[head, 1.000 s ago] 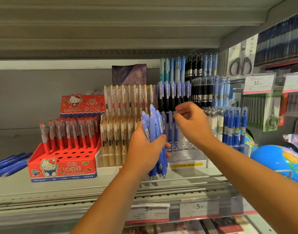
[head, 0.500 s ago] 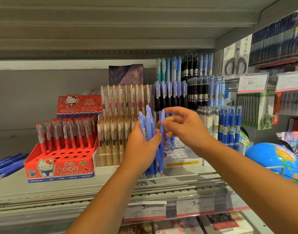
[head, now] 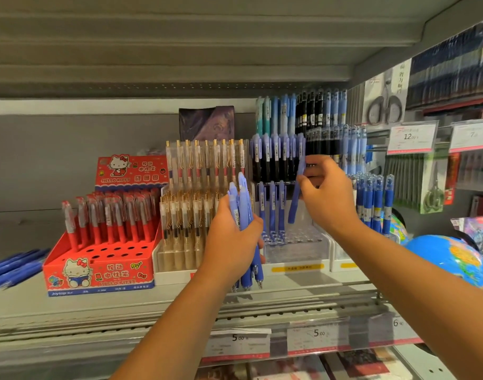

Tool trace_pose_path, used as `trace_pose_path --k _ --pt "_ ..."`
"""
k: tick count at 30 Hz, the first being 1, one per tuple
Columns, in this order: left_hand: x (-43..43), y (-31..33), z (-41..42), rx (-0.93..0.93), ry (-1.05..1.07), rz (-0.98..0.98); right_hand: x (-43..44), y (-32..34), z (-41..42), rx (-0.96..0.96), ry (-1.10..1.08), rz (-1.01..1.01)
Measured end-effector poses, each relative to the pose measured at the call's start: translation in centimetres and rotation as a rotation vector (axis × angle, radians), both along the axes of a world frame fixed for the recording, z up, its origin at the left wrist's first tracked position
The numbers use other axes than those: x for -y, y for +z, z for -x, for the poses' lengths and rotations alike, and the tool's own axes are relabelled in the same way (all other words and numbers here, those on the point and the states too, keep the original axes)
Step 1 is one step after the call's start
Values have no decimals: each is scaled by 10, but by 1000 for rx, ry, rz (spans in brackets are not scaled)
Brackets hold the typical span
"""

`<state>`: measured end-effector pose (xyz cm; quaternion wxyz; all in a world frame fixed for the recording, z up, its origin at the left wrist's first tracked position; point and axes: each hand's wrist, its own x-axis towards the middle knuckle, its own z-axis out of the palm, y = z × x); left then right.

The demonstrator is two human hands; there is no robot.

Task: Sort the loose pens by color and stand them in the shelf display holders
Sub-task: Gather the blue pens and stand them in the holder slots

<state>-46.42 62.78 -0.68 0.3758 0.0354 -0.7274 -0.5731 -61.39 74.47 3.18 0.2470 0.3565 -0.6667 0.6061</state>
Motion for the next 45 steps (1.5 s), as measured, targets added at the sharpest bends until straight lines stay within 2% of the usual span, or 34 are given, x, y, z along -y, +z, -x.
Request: trace_pose_path --k 4,16,26,31,33,35,37,39,45 --pt "1 0 1 5 10 3 9 -7 3 -41 -68 -72" --pt "-2 0 -1 -10 -38 -19 20 -20 12 19 -181 -398" --pt "-2 1 -3 14 -32 13 18 -19 -1 20 -237 -481" --pt "-3 1 -2 -7 -31 6 11 -16 -23 -147 -362 -522" --pt "-3 0 -2 -8 -47 2 7 -7 -35 -118 -191 -460" --pt "-3 0 -2 -20 -75 -4 4 1 -51 51 121 -380" --pt "-3 0 -3 -44 -79 36 4 6 -65 168 336 -329" --pt "-3 0 -3 -47 -82 52 4 6 -71 189 428 -320" --pt "-2 0 -3 13 -120 34 2 3 -66 333 528 -272"
